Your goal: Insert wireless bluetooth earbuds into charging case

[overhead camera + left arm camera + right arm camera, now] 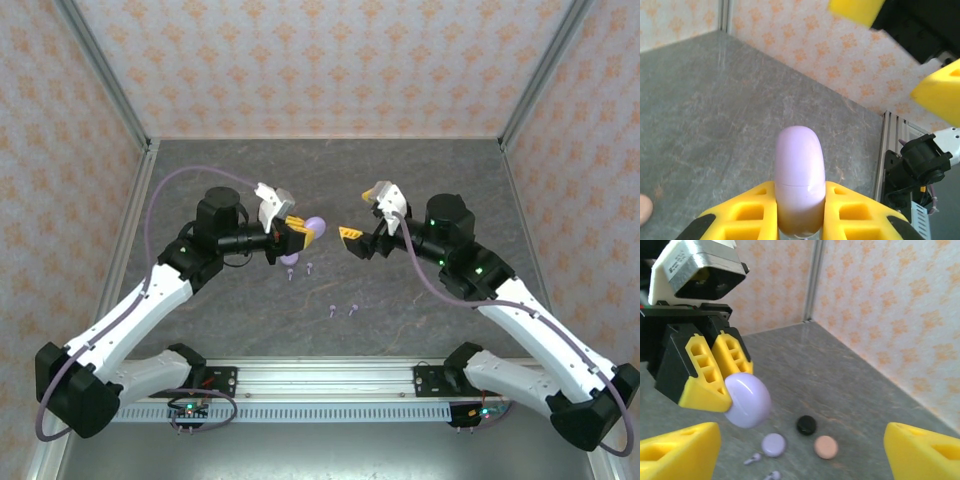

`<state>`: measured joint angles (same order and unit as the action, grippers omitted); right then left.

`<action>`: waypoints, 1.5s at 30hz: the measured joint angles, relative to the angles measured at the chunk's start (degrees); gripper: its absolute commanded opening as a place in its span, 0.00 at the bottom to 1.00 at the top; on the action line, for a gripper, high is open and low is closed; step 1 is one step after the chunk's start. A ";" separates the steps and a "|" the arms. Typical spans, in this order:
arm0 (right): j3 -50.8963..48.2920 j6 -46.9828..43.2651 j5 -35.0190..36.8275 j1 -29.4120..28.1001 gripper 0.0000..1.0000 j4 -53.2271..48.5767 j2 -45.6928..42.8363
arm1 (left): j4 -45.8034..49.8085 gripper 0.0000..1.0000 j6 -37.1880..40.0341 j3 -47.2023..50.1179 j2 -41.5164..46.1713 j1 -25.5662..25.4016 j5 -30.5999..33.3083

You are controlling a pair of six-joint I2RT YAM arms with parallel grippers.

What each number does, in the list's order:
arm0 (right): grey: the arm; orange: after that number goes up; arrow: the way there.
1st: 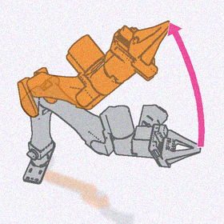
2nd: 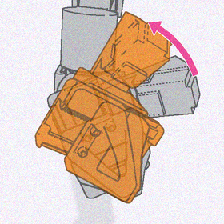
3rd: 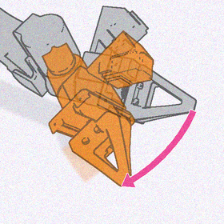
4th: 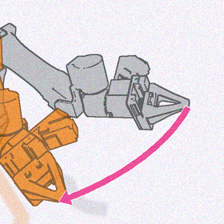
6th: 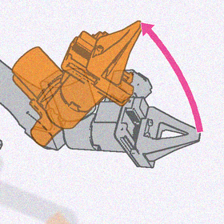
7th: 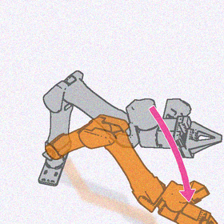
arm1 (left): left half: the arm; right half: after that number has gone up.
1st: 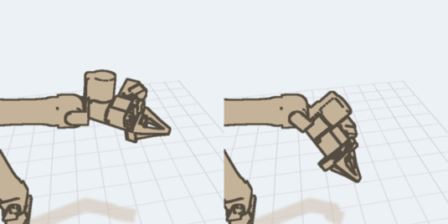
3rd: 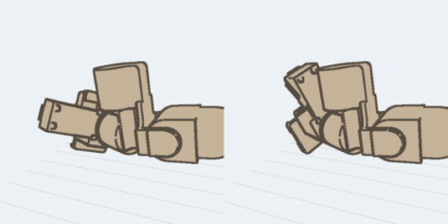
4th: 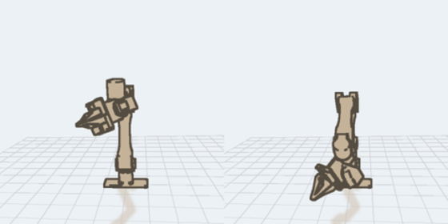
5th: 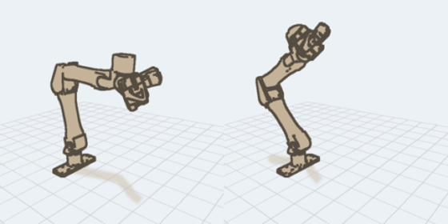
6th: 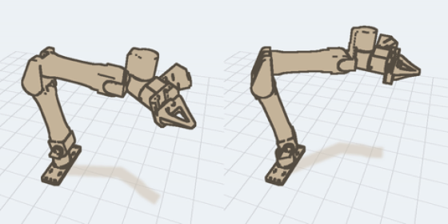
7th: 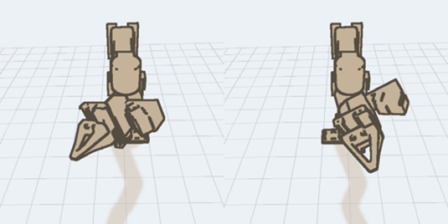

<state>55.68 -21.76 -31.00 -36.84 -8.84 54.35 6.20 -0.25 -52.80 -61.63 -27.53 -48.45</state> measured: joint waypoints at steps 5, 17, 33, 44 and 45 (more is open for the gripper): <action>-1.29 5.64 -3.93 0.04 0.80 1.99 2.84 | -1.79 0.11 2.29 0.02 0.85 -0.98 0.44; -1.11 9.68 -5.01 0.90 0.79 2.91 7.37 | -1.49 0.08 5.33 0.02 0.87 -1.97 0.55; 3.69 9.73 -4.37 3.15 0.79 1.68 9.20 | 0.33 0.08 7.43 -0.79 0.72 -2.12 0.87; 3.96 9.33 -6.23 3.30 0.81 -1.29 7.67 | 0.79 0.08 7.85 -0.79 0.72 -2.12 0.96; 3.96 9.35 -6.99 3.30 0.81 -1.29 7.65 | 0.79 0.08 7.85 -0.79 0.72 -2.12 0.96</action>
<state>59.64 -12.40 -38.00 -33.54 -10.13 62.00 6.98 7.60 -53.58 -60.90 -29.65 -47.48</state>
